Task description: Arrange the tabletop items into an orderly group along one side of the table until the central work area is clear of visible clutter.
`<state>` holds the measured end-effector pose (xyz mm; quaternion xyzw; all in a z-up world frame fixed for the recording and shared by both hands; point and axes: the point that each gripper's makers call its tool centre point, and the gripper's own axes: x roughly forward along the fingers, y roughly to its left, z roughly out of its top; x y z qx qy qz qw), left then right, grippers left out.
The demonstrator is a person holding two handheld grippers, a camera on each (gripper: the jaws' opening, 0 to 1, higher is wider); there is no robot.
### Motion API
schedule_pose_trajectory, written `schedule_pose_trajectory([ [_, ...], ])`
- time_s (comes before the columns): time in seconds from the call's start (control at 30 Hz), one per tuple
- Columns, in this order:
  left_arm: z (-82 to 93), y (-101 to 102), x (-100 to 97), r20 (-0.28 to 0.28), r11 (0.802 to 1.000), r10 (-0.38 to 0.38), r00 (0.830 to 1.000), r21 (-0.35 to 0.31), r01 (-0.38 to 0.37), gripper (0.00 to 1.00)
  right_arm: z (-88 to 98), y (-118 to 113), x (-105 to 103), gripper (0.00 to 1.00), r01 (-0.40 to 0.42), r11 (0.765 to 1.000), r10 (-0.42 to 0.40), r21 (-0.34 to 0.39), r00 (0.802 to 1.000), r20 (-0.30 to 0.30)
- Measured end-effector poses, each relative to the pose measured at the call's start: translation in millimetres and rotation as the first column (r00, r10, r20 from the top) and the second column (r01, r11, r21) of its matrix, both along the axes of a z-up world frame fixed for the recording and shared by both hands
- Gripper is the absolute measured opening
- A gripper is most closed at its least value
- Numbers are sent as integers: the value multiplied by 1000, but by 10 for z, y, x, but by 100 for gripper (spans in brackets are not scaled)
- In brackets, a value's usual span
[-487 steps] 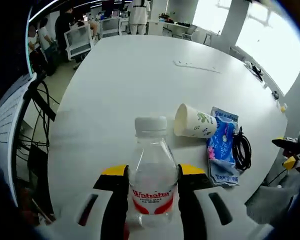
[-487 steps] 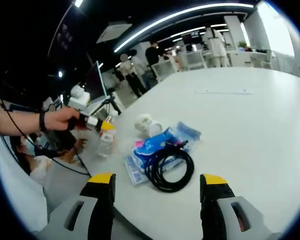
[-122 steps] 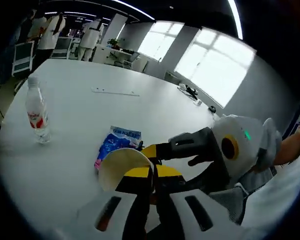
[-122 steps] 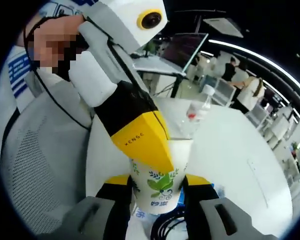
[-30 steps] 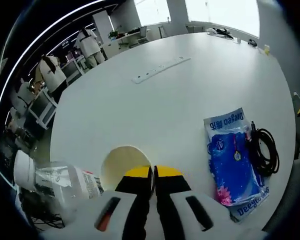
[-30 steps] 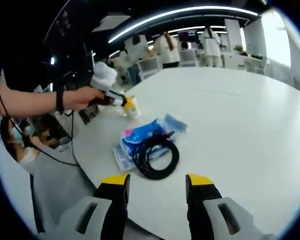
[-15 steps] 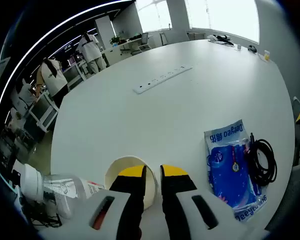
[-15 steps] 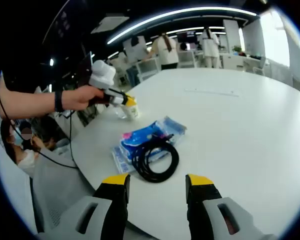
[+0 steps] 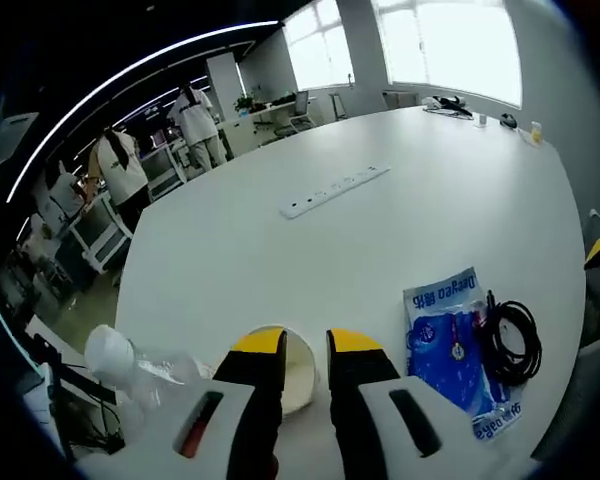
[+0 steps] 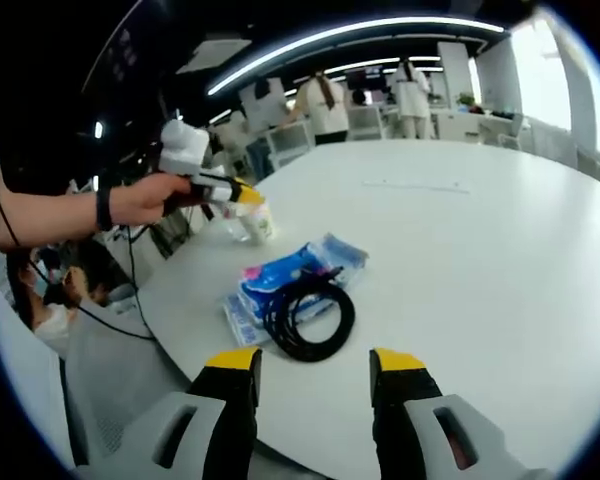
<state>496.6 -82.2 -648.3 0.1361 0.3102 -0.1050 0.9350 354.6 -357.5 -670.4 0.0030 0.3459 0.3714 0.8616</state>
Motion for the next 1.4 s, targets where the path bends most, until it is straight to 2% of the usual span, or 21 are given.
schedule_pose_trajectory([
  [0.23, 176, 4, -155, 48, 999, 22, 999, -37, -20, 13, 18, -5, -15, 43, 19, 1000, -19, 9, 1000, 11],
  [0.57, 304, -68, -384, 67, 993, 56, 996, -107, -49, 14, -7, 23, -96, 43, 18, 1000, -19, 19, 1000, 10],
  [0.87, 240, -272, -603, 39, 982, 62, 997, -178, -54, 15, -24, 32, -87, 42, 27, 999, -28, 27, 1000, 6],
  [1.2, 195, -369, -712, 9, 967, 83, 996, -243, -79, 14, -60, 54, -90, 41, 34, 998, -34, 43, 999, 1],
  [1.4, 12, -471, -844, -46, 943, 116, 992, -310, -124, 14, -67, 62, -77, 41, 48, 997, -47, 60, 999, -5],
])
